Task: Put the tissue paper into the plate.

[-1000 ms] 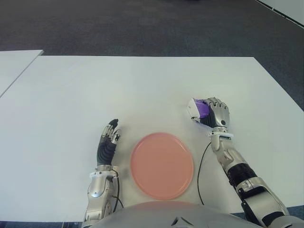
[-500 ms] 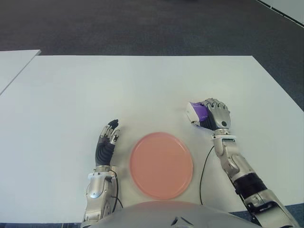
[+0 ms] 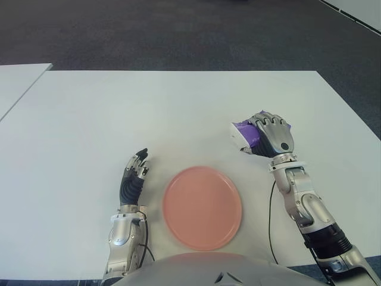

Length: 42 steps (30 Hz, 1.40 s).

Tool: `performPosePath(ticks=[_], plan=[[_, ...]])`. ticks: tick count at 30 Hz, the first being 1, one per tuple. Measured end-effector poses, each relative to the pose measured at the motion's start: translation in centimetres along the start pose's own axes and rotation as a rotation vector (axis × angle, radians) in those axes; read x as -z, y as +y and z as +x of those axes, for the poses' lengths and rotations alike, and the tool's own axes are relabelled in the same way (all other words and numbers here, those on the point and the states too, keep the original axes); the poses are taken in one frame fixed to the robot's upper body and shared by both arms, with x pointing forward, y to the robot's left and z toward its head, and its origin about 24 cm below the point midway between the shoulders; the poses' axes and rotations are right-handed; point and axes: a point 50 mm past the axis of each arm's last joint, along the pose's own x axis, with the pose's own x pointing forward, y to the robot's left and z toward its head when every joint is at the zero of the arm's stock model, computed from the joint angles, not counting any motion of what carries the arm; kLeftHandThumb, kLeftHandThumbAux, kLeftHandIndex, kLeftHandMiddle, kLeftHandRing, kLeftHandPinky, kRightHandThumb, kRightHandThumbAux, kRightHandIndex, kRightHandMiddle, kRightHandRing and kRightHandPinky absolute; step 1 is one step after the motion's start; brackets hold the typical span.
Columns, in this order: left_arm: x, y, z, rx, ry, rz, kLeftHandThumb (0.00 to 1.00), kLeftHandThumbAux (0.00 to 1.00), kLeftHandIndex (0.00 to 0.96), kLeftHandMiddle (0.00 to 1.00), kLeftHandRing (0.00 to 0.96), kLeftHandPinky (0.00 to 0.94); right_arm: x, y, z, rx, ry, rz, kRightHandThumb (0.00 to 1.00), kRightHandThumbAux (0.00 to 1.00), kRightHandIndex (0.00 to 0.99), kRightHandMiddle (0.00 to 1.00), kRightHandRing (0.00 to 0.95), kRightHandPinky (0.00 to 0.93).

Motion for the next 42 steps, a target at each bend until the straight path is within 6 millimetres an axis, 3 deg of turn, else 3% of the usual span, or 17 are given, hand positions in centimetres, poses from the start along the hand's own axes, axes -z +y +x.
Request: performPosePath(ticks=[7, 16, 25, 31, 42], plan=[[0.0, 0.0, 0.0, 0.007, -0.005, 0.010, 0.152, 0.577, 0.241, 0.167, 0.146, 0.158, -0.3, -0.6, -0.1, -0.025, -0.029, -0.018, 0.194, 0.883, 0.716, 0.845, 0.827, 0.823], [0.0, 0.0, 0.0, 0.009, 0.003, 0.014, 0.154, 0.574, 0.239, 0.167, 0.119, 0.093, -1.7, -2.1, -0.1, 0.000, -0.103, -0.017, 0.211, 0.878, 0.724, 0.862, 0.847, 0.863], [0.0, 0.0, 0.0, 0.010, 0.019, 0.007, 0.169, 0.584, 0.220, 0.153, 0.111, 0.101, -4.1, -3.4, -0.9, 0.031, -0.178, 0.002, 0.264, 0.864, 0.735, 0.870, 0.858, 0.869], [0.0, -0.1, -0.1, 0.011, 0.020, -0.001, 0.184, 0.593, 0.238, 0.166, 0.138, 0.150, -6.3, -3.1, -1.9, 0.033, -0.234, 0.040, 0.298, 0.854, 0.721, 0.865, 0.858, 0.870], [0.1, -0.2, -0.1, 0.020, 0.027, -0.002, 0.176, 0.588, 0.223, 0.153, 0.124, 0.114, -8.7, -3.0, -2.7, 0.075, -0.345, 0.122, 0.346, 0.839, 0.708, 0.856, 0.850, 0.861]])
